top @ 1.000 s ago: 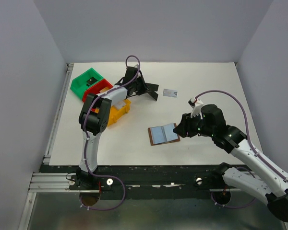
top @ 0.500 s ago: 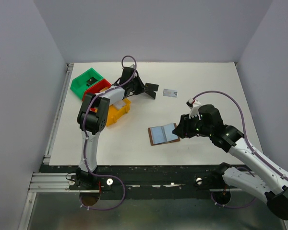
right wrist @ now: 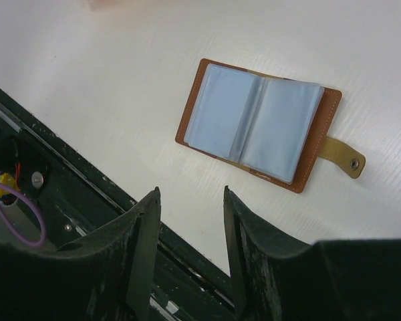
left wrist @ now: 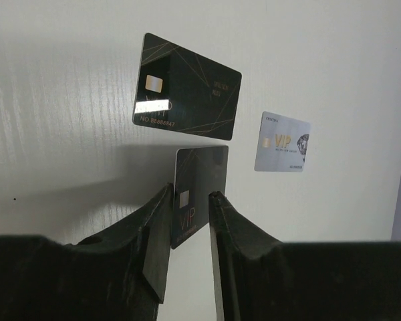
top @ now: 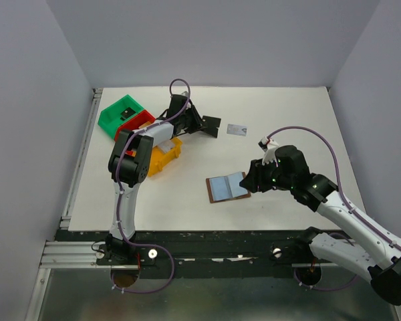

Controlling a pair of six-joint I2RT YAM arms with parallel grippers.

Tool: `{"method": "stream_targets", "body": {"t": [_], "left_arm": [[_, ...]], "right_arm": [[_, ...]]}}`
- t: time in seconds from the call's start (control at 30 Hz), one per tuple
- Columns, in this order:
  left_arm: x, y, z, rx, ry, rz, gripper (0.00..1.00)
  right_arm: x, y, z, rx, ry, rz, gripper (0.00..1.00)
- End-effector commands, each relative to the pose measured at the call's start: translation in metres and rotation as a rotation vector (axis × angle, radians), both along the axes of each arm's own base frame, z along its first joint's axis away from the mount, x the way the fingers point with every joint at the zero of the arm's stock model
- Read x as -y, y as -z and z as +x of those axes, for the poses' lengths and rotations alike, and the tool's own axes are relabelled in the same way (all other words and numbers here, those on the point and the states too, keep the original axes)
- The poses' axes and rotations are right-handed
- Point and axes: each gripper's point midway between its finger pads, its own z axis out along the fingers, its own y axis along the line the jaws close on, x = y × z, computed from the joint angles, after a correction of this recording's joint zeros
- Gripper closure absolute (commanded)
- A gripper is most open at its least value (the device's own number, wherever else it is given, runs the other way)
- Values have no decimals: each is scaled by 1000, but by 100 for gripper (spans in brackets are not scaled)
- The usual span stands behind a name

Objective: Take the credit cards out of the card holder
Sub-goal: Place the credit card at the center of the board, then remove the credit card from the card holder.

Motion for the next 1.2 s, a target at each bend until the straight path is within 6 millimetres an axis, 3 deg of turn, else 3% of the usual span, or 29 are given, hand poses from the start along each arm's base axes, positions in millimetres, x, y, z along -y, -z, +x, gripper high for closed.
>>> {"method": "stream_targets", "body": {"t": [0.0, 0.37, 0.57, 0.8, 0.87, 0.93, 1.03, 1.17], "left_arm": [[-2, 7, -3, -17, 22, 22, 59], [-23, 3, 0, -12, -11, 68, 49], [-42, -13, 5, 15, -46, 100, 47], [-61, -57, 2, 107, -111, 153, 43], [-62, -71, -7, 132, -125, 162, 42], [-62, -84, -19, 161, -135, 191, 42], [-47, -103, -47, 209, -103, 219, 41], [-24, -110, -96, 254, -65, 289, 37]], "right_arm": [[0, 4, 3, 6, -3, -11, 50], [0, 6, 0, -5, -11, -10, 50], [3, 9, 2, 1, 11, -23, 50], [44, 28, 28, 20, 285, -158, 46], [54, 32, 34, 20, 346, -188, 36], [63, 40, 39, -1, 398, -208, 34], [72, 55, 47, -50, 459, -218, 34], [73, 79, 52, -125, 479, -227, 35]]}}
